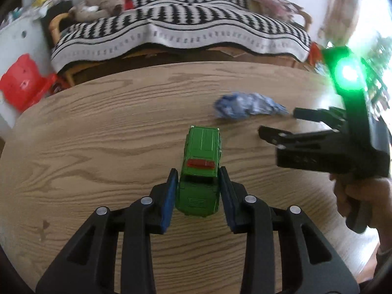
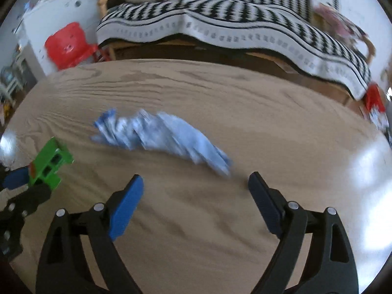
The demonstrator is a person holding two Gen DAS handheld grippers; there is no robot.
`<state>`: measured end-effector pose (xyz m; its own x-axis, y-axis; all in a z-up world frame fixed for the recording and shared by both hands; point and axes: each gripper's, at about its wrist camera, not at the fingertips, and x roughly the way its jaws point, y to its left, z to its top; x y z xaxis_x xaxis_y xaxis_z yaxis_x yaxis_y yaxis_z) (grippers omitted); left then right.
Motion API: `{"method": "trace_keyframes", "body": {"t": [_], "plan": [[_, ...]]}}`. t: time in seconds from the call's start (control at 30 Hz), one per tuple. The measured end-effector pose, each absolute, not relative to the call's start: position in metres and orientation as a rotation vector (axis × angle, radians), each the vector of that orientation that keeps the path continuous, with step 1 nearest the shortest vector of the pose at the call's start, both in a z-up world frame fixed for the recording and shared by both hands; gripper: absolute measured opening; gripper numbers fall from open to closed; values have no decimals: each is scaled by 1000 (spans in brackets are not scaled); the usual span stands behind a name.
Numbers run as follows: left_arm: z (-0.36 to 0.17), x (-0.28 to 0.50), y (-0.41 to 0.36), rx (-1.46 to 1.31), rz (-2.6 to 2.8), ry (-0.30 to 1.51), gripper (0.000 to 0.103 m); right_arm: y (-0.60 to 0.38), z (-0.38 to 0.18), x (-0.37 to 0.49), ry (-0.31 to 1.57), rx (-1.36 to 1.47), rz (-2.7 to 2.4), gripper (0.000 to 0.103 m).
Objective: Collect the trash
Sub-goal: 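Grasp the green toy car with the left tool while the right tool grasps the blue-white wrapper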
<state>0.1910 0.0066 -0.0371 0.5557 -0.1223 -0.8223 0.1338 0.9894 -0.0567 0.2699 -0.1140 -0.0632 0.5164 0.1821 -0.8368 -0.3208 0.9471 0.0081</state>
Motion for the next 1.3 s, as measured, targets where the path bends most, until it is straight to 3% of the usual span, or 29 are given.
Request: {"method": "trace_keyframes", "body": {"t": [0.13,0.2,0.27,0.37,0.53,0.6,0.67,0.7,0.93,1.0,1.03,1.07,1.3], "plan": [[-38,196,21,-29,-114,989,33,-90,-62,294,995,-178,349,84],[-35,198,26,-44,-112,988,33,-87,-60,298,990,-177,361,65],[-30,196,29,-57,-106,975,33,-83,-56,296,992,-179,380,26],[-24,196,33,-92,-112,968,33,-80,-54,288,1019,-171,414,13],[-15,184,43,-124,-105,952,33,-73,-51,261,1032,-196,476,12],[-14,183,44,-131,-107,957,33,-72,-50,258,1031,-208,476,22],[-13,181,46,-138,-107,958,33,-72,-48,262,1034,-184,467,73],[-12,181,47,-141,-108,956,33,-70,-47,262,1020,-178,468,74],[-11,187,54,-159,-93,959,33,-42,-54,274,999,-248,468,66],[-11,189,54,-154,-95,957,33,-37,-53,279,993,-235,461,53],[-10,190,54,-157,-93,956,33,-36,-52,278,985,-226,460,31],[-10,189,54,-160,-92,956,33,-35,-51,277,987,-216,460,25],[-6,183,29,-128,-140,957,33,-81,-34,227,981,-162,344,23]]}}
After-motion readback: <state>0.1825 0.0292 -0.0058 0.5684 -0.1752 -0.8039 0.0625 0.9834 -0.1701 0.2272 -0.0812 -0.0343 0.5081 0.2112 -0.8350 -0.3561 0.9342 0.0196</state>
